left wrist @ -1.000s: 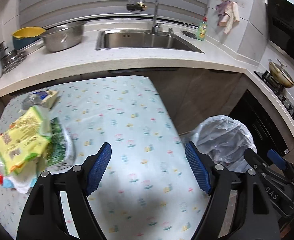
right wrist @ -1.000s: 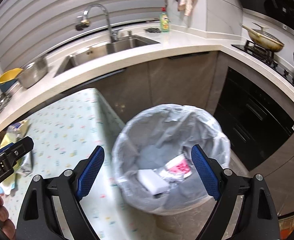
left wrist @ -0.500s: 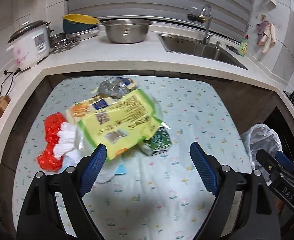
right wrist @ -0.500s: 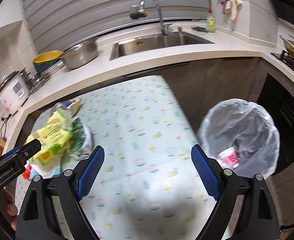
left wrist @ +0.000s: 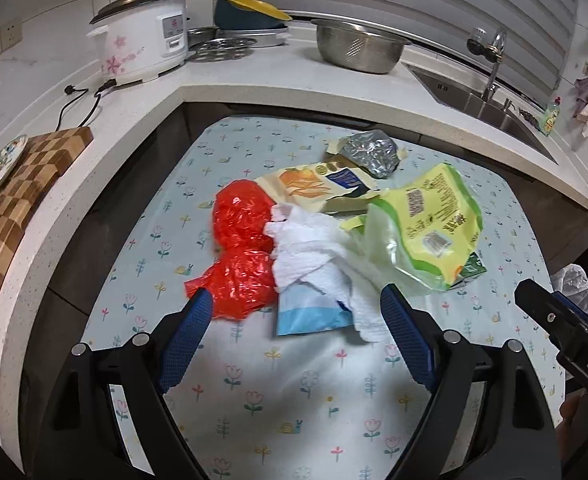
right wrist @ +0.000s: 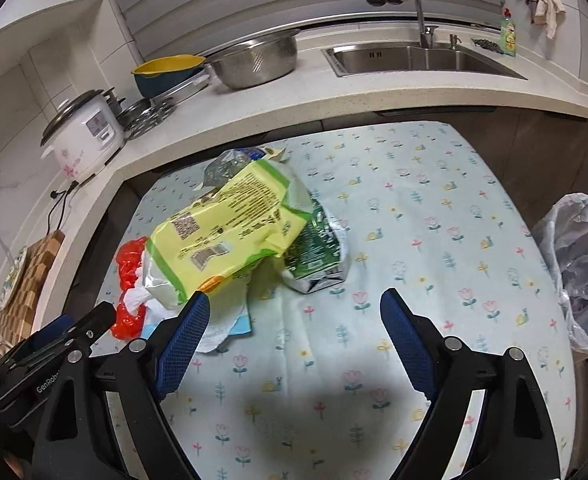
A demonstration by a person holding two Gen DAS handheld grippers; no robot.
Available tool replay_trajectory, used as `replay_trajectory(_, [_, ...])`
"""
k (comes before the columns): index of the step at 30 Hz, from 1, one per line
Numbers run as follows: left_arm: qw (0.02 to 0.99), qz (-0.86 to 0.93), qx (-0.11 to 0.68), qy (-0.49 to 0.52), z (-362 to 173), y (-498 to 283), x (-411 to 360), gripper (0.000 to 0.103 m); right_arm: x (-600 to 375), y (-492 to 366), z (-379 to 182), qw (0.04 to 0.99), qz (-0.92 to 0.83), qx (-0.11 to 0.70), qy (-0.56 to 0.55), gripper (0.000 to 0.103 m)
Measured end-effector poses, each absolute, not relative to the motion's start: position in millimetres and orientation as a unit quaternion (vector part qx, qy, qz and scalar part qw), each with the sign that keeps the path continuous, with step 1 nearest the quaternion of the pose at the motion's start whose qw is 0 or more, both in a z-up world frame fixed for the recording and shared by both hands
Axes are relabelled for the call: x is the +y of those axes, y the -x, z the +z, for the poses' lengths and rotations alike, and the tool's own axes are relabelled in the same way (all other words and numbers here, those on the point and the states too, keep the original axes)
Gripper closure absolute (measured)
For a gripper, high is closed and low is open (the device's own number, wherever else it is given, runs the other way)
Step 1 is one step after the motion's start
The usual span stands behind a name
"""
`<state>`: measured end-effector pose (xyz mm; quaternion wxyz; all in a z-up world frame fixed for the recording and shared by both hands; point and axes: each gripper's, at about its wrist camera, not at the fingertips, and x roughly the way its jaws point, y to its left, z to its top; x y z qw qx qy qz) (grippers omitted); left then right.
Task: Collect trash
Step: 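Move both tools back to the table and grasp the yellow snack bag with the right gripper, then grasp the red plastic bag with the left gripper while the right holds the yellow bag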
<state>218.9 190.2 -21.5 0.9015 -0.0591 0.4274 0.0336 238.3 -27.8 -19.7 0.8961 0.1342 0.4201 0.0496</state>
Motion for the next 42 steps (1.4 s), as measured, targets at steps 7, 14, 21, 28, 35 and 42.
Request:
replay_trajectory(7, [0.895,0.047,0.438,0.077,-35.3,-226.2,225.5,0.022,3.7,-264.8,-34.3,0.879,0.072,0.442,-0.163,0.029])
replay_trajectory(14, [0.89,0.04,0.447,0.086,-47.3,-236.3,235.2,0.022,18.2,-290.7,-58.0,0.852,0.1,0.469,-0.211,0.057])
replay_trajectory(21, [0.886,0.031,0.453,0.09,-55.2,-242.3,234.2,0.022,19.4,-289.8,-54.6,0.857,0.122,0.451,-0.218,0.094])
replay_trajectory(28, [0.887,0.024,0.452,0.095,-55.0,-237.4,233.7,0.022,1.9,-269.4,-26.9,0.886,0.102,0.409,-0.193,0.1])
replay_trajectory(35, [0.884,0.034,0.453,0.111,-61.3,-233.2,252.1,0.022,-24.5,-255.6,-13.1,0.899,0.077,0.387,-0.189,0.1])
replay_trajectory(42, [0.876,0.036,0.465,0.123,-81.7,-251.1,260.1,0.022,-33.7,-254.3,-16.5,0.902,0.062,0.385,-0.185,0.1])
